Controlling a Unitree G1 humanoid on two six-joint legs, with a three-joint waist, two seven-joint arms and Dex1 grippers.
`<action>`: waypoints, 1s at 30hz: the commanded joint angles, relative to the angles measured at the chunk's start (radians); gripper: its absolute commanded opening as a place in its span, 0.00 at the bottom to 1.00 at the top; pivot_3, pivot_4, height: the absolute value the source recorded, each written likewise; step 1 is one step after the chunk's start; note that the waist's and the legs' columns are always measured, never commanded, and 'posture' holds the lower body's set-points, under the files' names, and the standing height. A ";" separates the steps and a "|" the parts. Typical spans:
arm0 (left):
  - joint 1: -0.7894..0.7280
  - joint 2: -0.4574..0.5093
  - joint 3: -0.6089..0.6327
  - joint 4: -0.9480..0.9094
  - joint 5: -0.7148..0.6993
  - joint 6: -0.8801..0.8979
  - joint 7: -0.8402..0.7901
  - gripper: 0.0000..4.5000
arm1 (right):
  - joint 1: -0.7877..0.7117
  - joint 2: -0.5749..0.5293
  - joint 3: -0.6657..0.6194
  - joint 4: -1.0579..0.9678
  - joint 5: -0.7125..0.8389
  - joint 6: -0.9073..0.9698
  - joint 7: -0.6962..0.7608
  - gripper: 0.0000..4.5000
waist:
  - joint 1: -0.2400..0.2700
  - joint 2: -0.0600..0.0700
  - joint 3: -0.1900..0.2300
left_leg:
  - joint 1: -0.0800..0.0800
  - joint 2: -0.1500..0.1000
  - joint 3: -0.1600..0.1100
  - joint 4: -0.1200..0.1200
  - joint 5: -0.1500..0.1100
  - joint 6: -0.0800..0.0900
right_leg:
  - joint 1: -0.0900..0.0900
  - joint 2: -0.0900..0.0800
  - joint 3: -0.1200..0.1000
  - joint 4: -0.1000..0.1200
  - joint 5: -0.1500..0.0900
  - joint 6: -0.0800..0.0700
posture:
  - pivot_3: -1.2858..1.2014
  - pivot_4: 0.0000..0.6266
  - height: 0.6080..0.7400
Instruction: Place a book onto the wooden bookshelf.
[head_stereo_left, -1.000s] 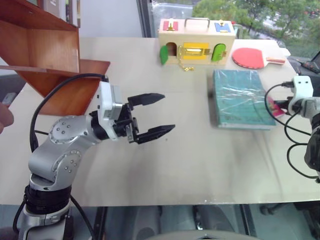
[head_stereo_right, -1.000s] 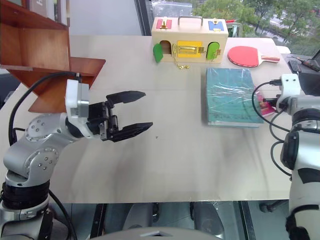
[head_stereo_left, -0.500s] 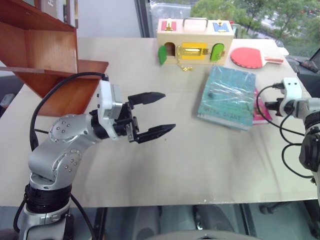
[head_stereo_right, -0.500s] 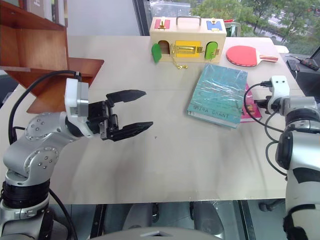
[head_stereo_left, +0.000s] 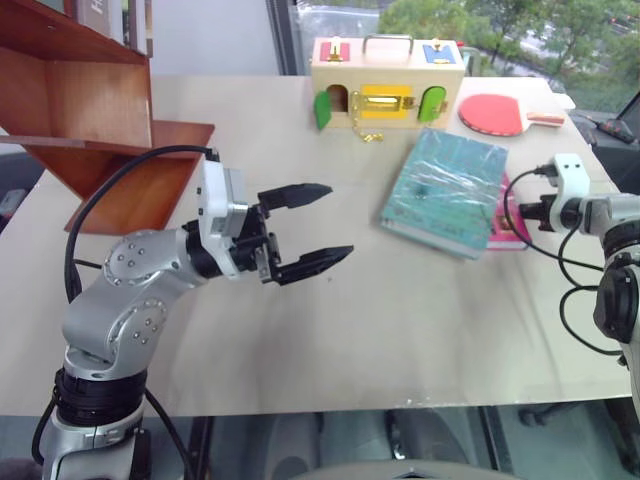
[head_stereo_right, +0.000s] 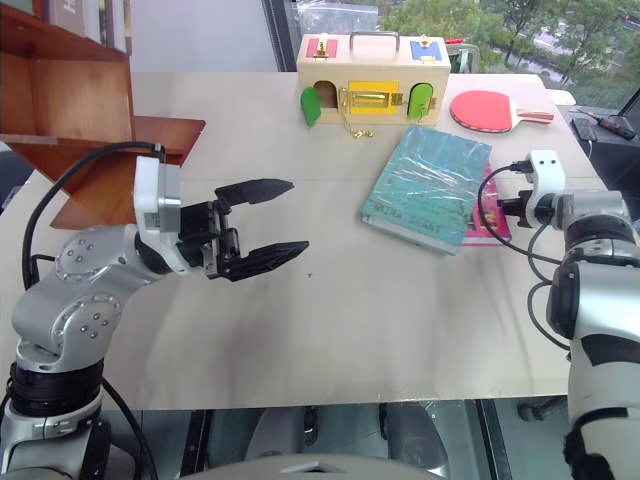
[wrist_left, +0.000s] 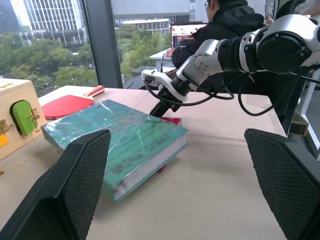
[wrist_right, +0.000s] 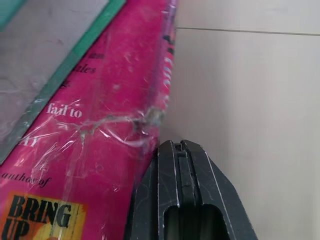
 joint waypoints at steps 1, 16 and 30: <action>-0.011 0.000 0.003 -0.021 -0.011 -0.022 -0.006 1.00 | 0.002 0.027 0.033 -0.010 0.001 0.018 0.098 0.01 | 0.000 0.000 0.000 | 0.000 0.000 0.000 0.000 0.000 0.000 | 0.000 0.000 0.000 0.000 0.000 0.000 | 0.52 0.24 1.00; 0.012 -0.002 0.013 -0.013 -0.001 -0.033 -0.001 1.00 | -0.005 0.034 -0.059 0.002 0.056 -0.126 -0.300 0.01 | 0.016 0.001 0.001 | -0.001 -0.001 0.000 0.000 0.000 0.000 | -0.001 -0.001 0.000 0.000 0.000 0.000 | 0.52 0.24 1.00; 0.043 0.024 0.054 -0.024 0.000 -0.032 0.022 1.00 | -0.010 0.193 -0.038 0.020 0.047 -0.264 -0.119 0.01 | 0.016 0.001 0.001 | -0.001 0.000 0.000 0.000 0.001 -0.002 | -0.001 0.000 0.000 0.000 0.000 0.000 | 0.52 0.24 1.00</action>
